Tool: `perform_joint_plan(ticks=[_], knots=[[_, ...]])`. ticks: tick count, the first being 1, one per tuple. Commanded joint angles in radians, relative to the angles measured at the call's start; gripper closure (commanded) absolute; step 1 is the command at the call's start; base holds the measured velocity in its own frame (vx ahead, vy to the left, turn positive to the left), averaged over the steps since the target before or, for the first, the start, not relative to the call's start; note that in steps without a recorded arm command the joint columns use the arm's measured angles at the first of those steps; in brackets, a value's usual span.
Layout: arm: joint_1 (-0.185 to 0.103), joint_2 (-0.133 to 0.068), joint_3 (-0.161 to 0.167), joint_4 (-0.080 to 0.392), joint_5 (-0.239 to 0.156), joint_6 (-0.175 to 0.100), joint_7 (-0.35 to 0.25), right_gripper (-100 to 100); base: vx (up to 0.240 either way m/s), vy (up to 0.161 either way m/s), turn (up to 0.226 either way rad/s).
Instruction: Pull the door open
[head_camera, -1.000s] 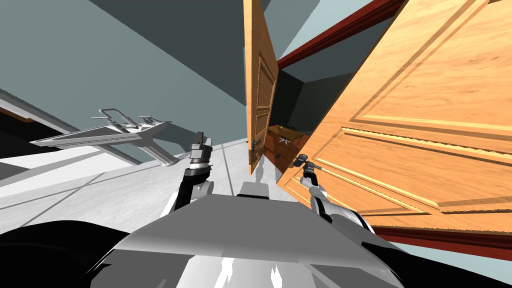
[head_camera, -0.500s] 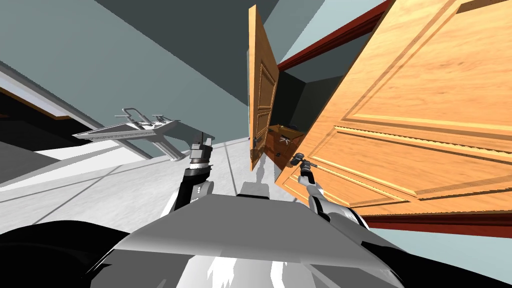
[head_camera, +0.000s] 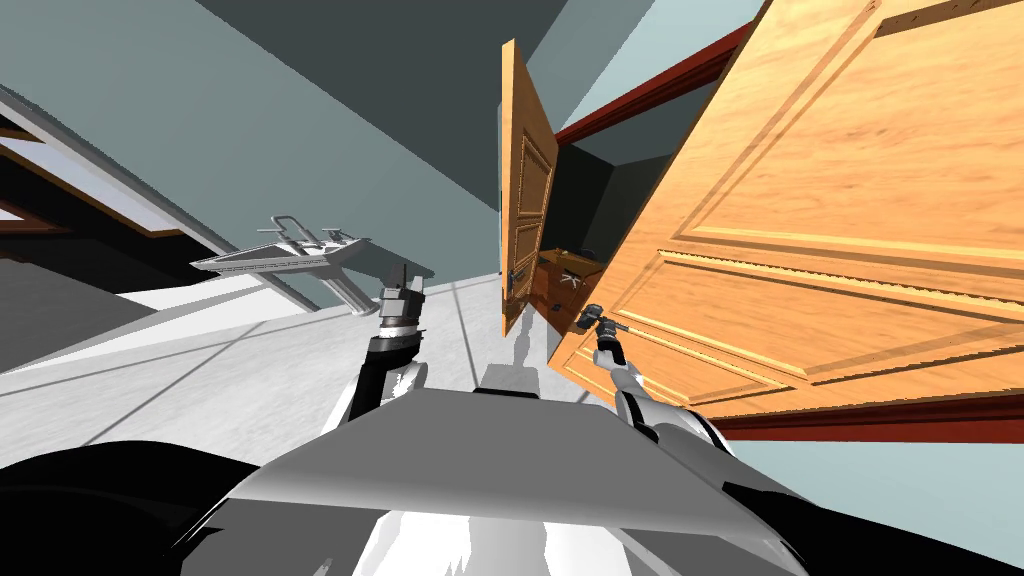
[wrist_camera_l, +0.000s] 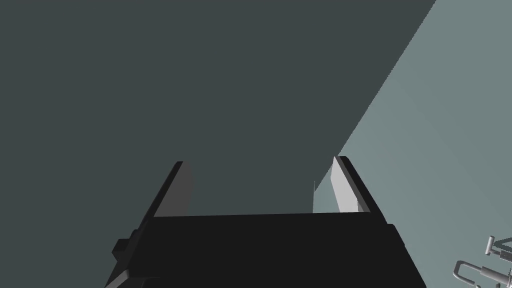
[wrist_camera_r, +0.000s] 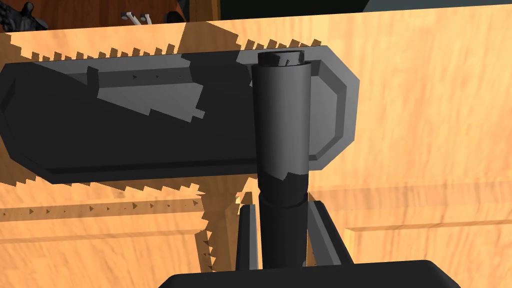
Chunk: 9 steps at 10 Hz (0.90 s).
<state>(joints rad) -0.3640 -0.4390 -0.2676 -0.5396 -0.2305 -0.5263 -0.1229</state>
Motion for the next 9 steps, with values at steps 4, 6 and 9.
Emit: perform_joint_plan(ticks=[4,6,9], knots=[[-0.011,0.006,0.023,-0.001,0.011,-0.003,-0.013,100,-0.136,-0.016,0.038],[-0.014,0.012,0.043,-0.007,0.019,-0.002,-0.023,100,-0.186,-0.043,0.054],[-0.019,0.022,0.075,-0.018,0.034,0.0,-0.04,100,-0.187,-0.067,0.064]])
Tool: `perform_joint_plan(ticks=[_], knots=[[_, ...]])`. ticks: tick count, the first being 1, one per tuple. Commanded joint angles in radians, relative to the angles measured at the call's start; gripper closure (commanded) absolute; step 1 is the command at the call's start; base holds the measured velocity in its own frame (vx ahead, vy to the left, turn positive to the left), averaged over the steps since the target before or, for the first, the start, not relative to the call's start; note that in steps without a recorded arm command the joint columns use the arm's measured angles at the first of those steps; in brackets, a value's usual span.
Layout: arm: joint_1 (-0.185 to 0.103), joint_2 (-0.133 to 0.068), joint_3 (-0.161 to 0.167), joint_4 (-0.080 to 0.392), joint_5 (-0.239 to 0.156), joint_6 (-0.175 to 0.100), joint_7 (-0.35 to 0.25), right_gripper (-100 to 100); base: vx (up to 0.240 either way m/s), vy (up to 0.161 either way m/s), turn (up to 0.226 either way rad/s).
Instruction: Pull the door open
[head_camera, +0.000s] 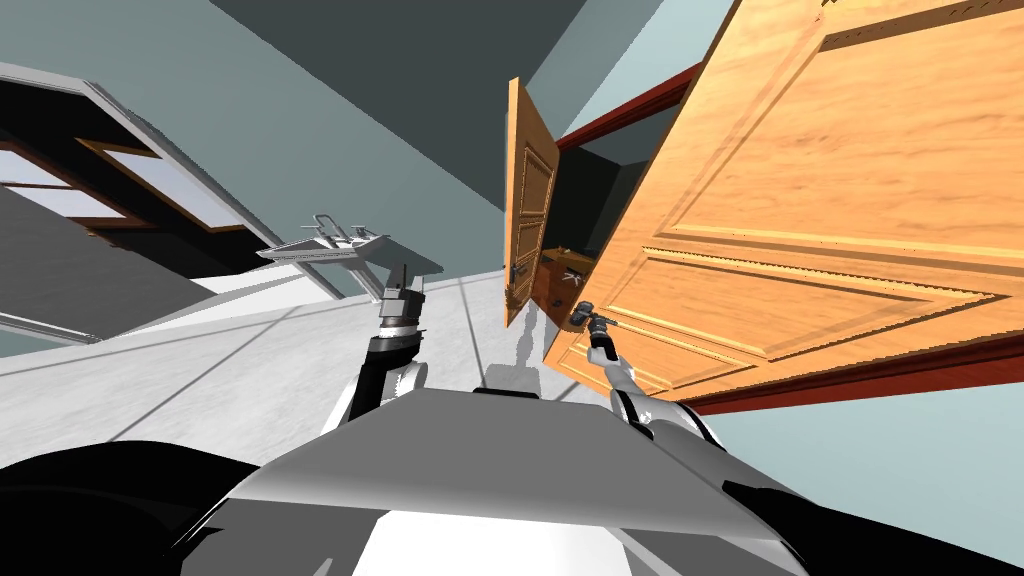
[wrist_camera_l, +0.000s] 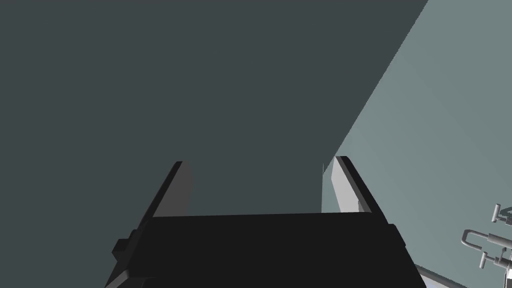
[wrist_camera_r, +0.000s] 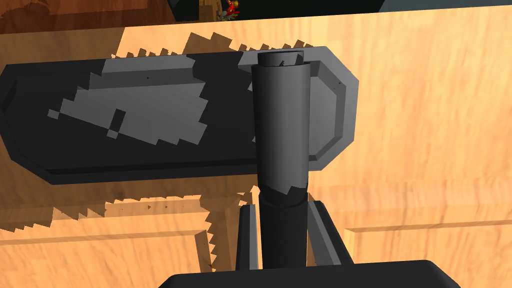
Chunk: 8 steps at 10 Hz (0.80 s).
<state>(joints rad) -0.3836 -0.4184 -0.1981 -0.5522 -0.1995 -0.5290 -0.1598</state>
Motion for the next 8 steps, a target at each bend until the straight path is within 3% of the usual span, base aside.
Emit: perform_joint_plan(ticks=[1,4,5,8], knots=[[0.0,0.005,0.016,-0.009,0.007,0.003,-0.008,100,-0.195,-0.049,0.054],[-0.003,0.011,0.036,-0.015,0.016,0.004,-0.019,100,-0.158,-0.032,0.031],[0.006,0.013,0.029,-0.031,0.013,0.015,-0.012,100,-0.073,-0.011,0.022],[0.009,0.011,0.057,-0.039,0.019,0.012,-0.032,100,-0.164,-0.051,0.076]])
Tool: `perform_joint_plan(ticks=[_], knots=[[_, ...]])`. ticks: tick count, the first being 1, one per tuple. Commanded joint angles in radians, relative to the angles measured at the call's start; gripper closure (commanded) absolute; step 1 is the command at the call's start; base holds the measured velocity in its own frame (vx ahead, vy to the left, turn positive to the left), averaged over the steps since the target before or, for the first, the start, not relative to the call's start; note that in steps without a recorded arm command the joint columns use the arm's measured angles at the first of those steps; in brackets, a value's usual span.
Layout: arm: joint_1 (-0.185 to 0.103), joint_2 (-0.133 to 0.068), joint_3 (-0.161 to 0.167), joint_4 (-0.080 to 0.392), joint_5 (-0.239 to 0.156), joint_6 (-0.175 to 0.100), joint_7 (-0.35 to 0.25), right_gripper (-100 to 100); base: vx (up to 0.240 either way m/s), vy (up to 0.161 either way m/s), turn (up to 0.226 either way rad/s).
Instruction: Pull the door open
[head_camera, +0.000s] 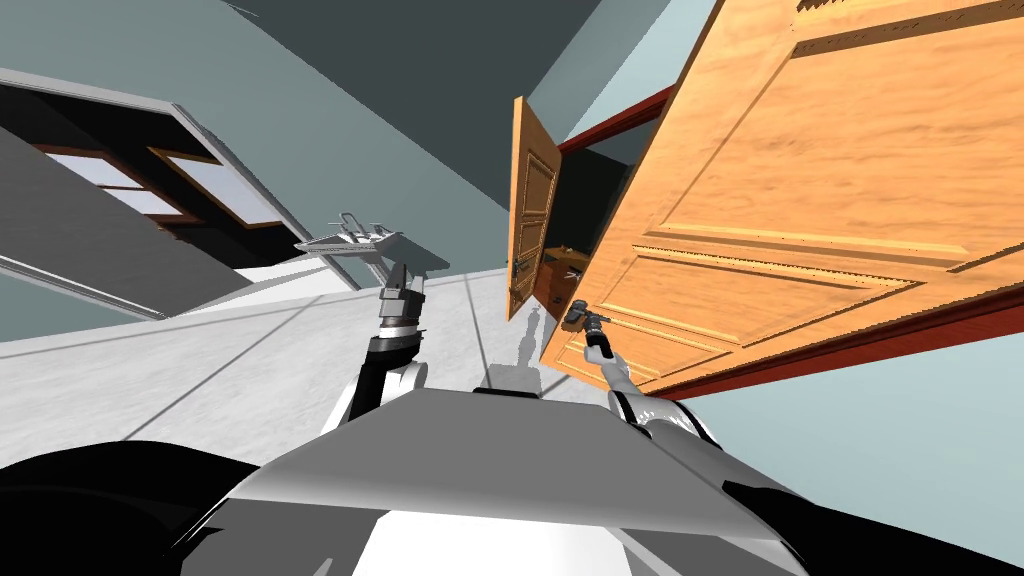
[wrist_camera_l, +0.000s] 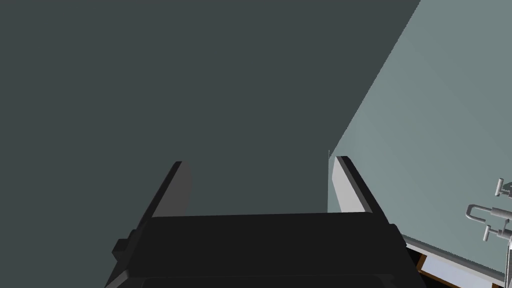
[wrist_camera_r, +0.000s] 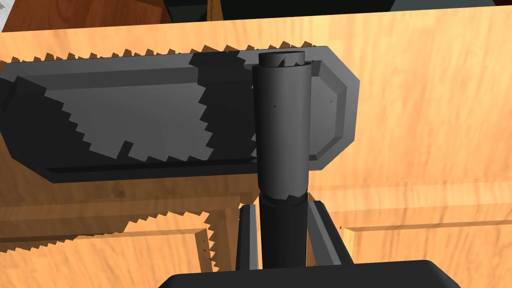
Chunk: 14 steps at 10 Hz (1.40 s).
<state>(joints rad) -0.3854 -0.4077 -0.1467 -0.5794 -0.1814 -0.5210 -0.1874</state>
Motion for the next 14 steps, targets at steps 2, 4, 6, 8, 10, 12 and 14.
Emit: perform_joint_plan(ticks=[2,4,6,8,10,12,14], knots=[[0.014,-0.003,0.03,-0.02,0.006,0.002,-0.022,100,-0.202,-0.059,0.111],[0.017,-0.007,0.054,-0.028,0.011,-0.001,-0.04,100,-0.205,-0.075,0.103],[0.019,-0.01,0.074,-0.035,0.015,-0.003,-0.054,100,-0.194,-0.054,0.089],[0.022,-0.01,0.075,-0.043,0.015,0.001,-0.054,100,-0.152,-0.035,0.042],[0.027,-0.012,0.093,-0.049,0.02,0.0,-0.069,100,-0.139,-0.038,0.062],[0.031,-0.018,0.114,-0.056,0.026,-0.005,-0.088,100,-0.178,-0.072,0.093],[0.034,-0.023,0.132,-0.062,0.031,-0.009,-0.104,100,-0.177,-0.08,0.092]])
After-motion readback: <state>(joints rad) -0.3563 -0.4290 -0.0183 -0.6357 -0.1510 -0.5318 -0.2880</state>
